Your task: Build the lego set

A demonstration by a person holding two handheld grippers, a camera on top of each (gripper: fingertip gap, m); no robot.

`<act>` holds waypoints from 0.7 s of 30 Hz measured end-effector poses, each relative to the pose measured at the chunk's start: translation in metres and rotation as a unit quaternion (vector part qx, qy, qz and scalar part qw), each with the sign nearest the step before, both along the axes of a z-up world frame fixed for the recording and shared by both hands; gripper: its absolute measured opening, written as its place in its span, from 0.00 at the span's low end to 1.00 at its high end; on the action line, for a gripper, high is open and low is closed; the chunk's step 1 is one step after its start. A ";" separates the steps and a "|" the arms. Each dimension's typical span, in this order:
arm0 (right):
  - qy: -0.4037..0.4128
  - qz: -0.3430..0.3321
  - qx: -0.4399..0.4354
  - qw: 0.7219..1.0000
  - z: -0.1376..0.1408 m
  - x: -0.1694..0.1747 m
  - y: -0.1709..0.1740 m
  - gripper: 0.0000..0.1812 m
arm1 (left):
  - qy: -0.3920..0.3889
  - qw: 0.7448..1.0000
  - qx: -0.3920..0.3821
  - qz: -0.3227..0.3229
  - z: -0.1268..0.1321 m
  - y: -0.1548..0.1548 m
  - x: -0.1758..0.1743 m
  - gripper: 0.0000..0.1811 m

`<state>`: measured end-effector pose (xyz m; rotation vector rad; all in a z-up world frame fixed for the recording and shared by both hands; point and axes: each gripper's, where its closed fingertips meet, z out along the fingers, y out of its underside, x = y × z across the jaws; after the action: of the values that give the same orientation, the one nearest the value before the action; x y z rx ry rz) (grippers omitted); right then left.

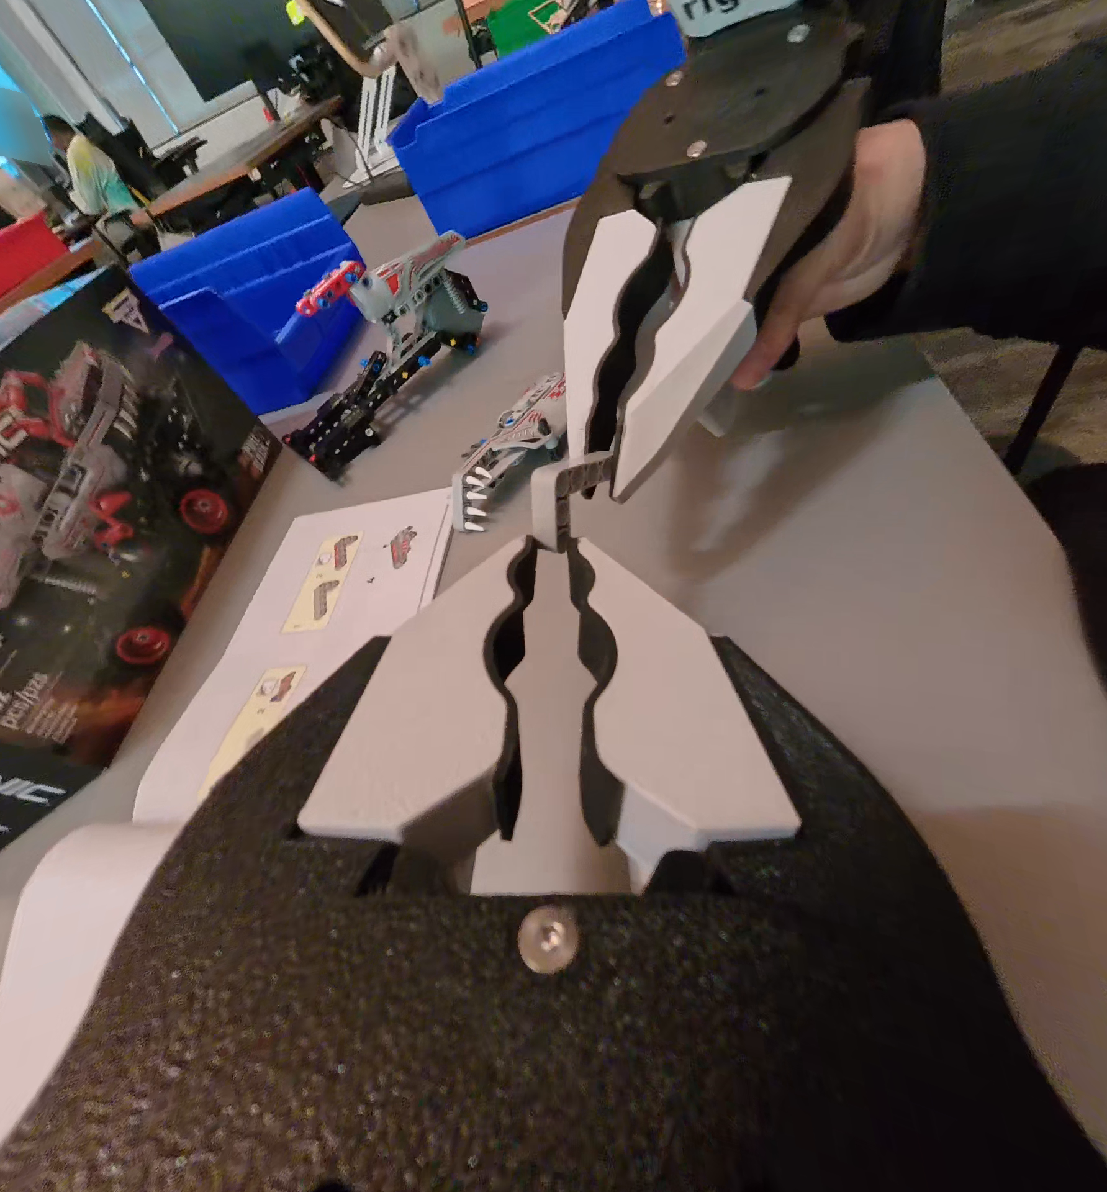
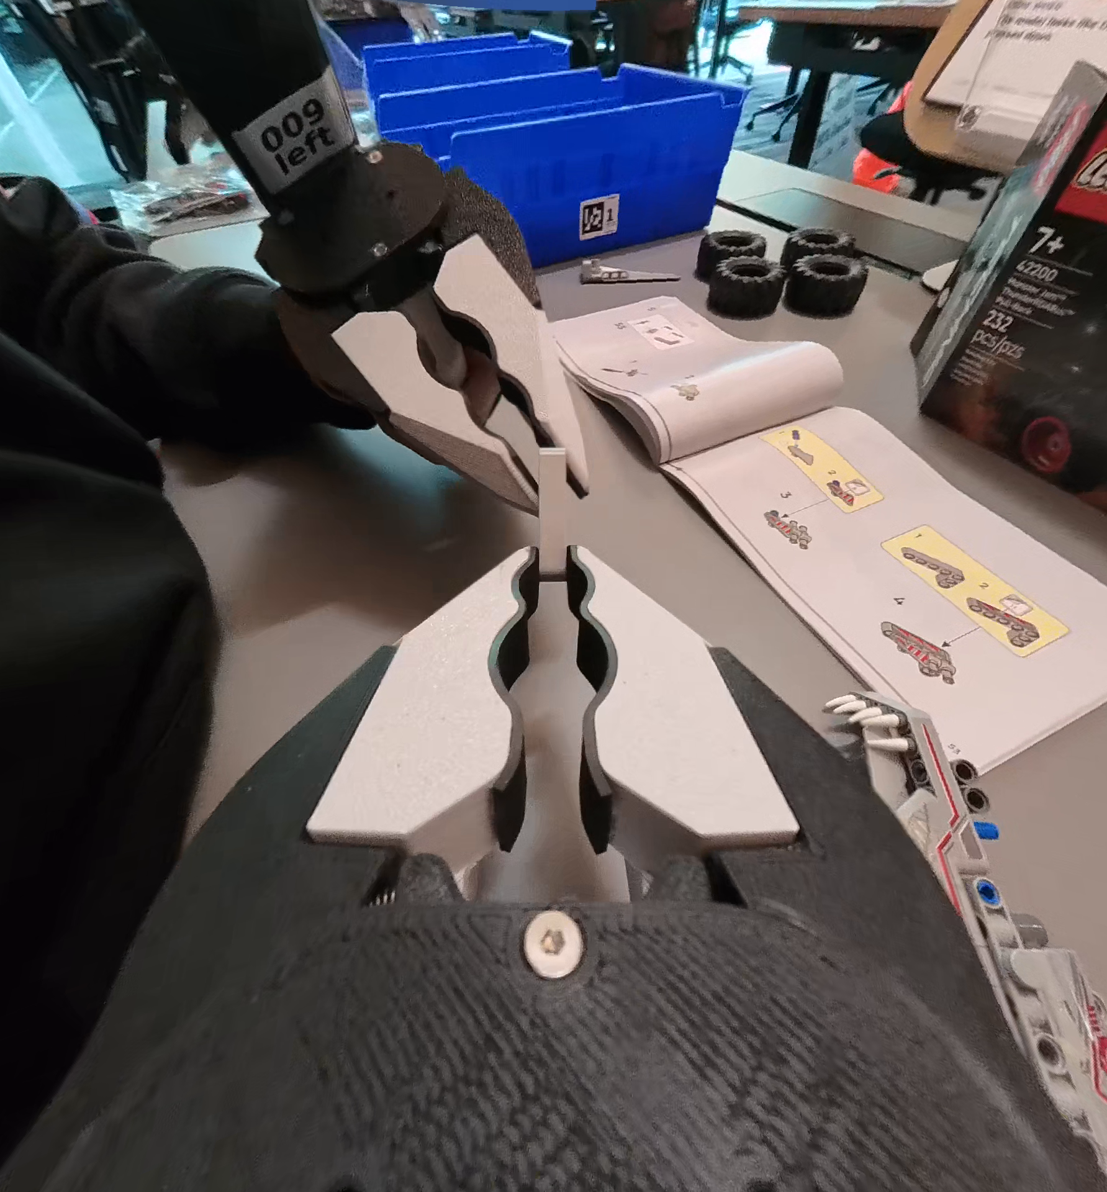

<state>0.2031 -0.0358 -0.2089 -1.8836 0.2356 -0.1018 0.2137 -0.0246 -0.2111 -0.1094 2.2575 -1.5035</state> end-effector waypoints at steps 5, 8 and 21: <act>0.069 -0.073 0.021 0.995 0.000 0.018 -0.005 0.10 | -0.118 0.991 0.028 0.053 0.013 0.006 0.011 0.04; 0.161 -0.095 0.054 0.981 -0.001 0.019 -0.001 0.25 | -0.261 0.950 0.089 0.149 0.028 0.026 0.032 0.04; 0.191 -0.107 0.231 0.948 0.050 0.018 0.020 0.32 | -0.534 0.807 0.190 0.169 0.058 0.015 0.017 0.04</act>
<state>0.2215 -0.0160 -0.1584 -1.3906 0.6711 0.1642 0.2304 -0.0093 -0.1526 0.3565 1.4207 -0.5948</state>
